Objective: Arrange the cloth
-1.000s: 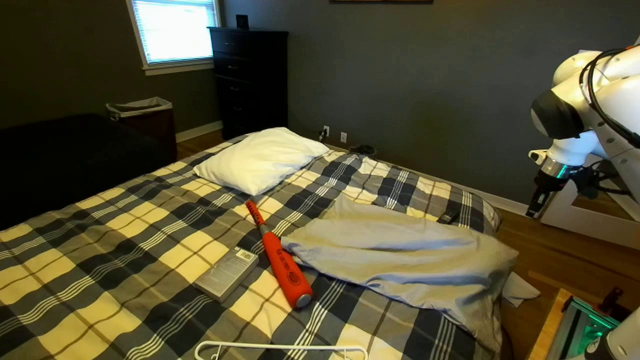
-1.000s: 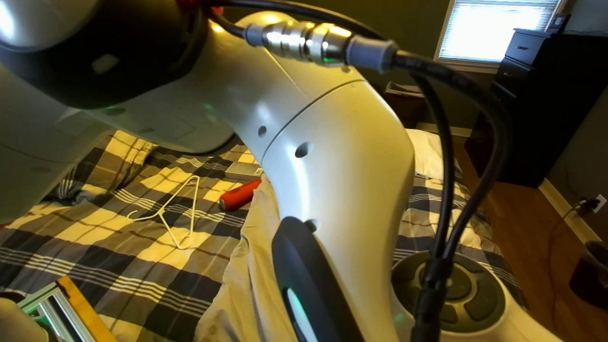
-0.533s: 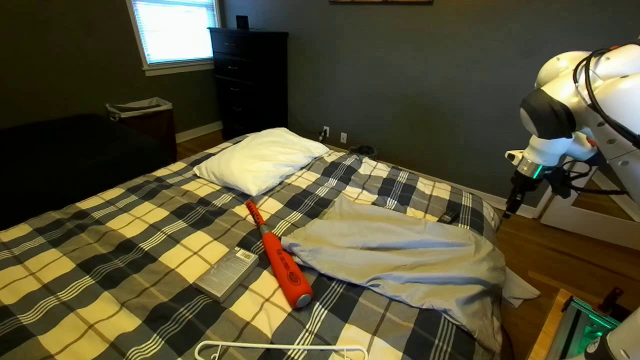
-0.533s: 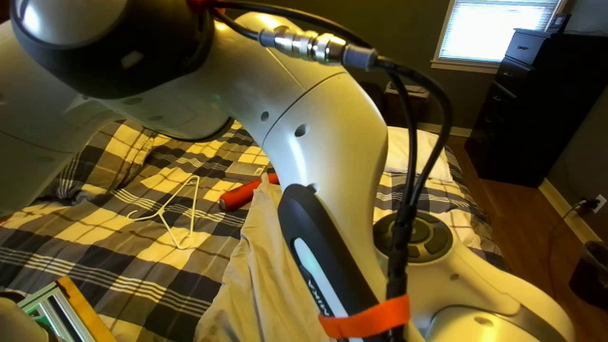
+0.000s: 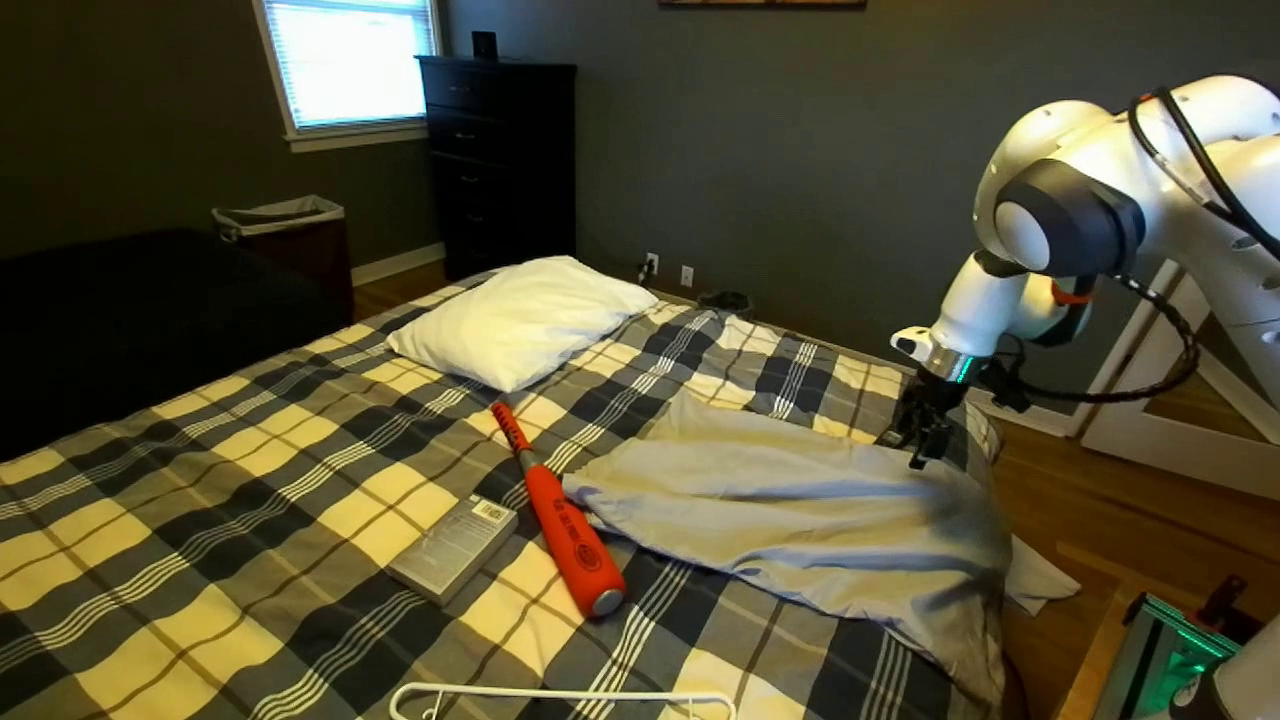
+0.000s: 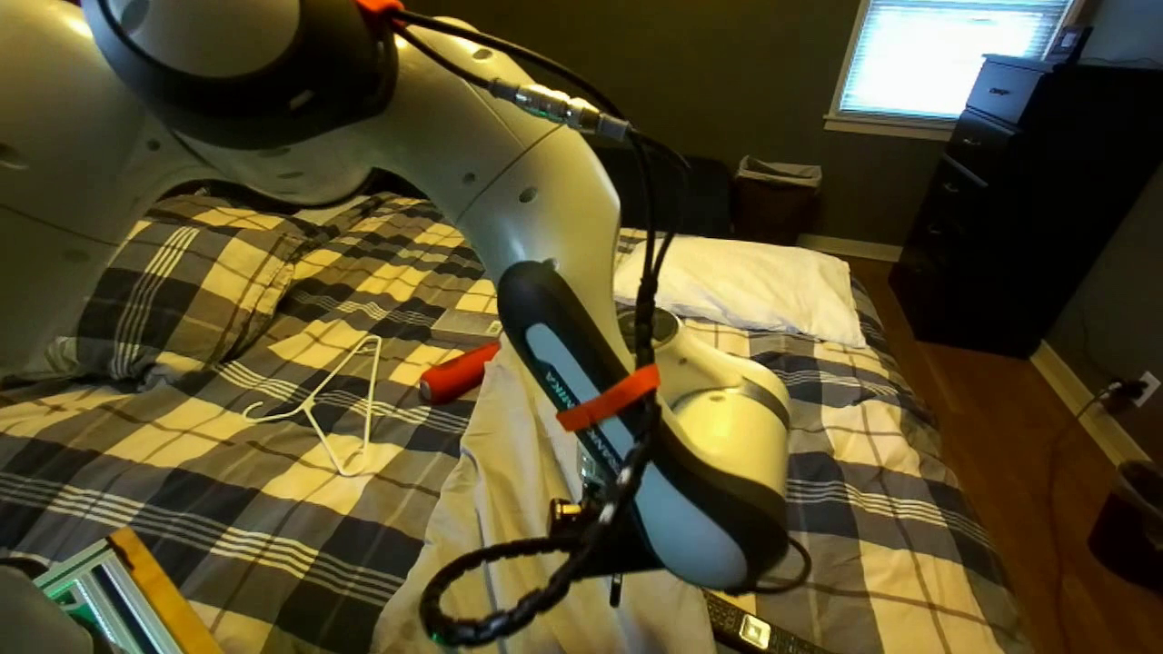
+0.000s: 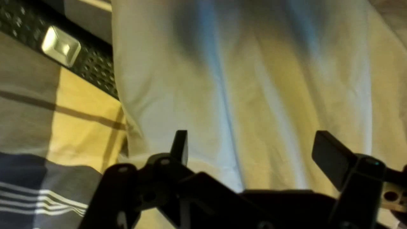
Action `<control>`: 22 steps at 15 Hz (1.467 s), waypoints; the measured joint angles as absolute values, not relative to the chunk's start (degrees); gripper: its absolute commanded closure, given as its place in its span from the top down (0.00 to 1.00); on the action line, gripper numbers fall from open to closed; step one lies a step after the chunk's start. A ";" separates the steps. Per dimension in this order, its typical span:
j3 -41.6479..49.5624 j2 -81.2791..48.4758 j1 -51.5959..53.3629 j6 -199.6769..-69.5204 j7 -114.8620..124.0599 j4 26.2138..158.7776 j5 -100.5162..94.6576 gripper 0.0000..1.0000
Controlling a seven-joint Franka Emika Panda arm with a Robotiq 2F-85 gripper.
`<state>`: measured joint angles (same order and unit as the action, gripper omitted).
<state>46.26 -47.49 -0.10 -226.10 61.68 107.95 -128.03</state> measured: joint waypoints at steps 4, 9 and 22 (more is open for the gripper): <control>44.70 -47.31 6.99 -224.44 61.11 105.96 -130.73 1.00; 43.74 -47.05 5.54 -224.96 59.88 105.21 -130.13 1.00; 47.22 -59.09 2.31 -232.07 92.66 75.50 -109.64 1.00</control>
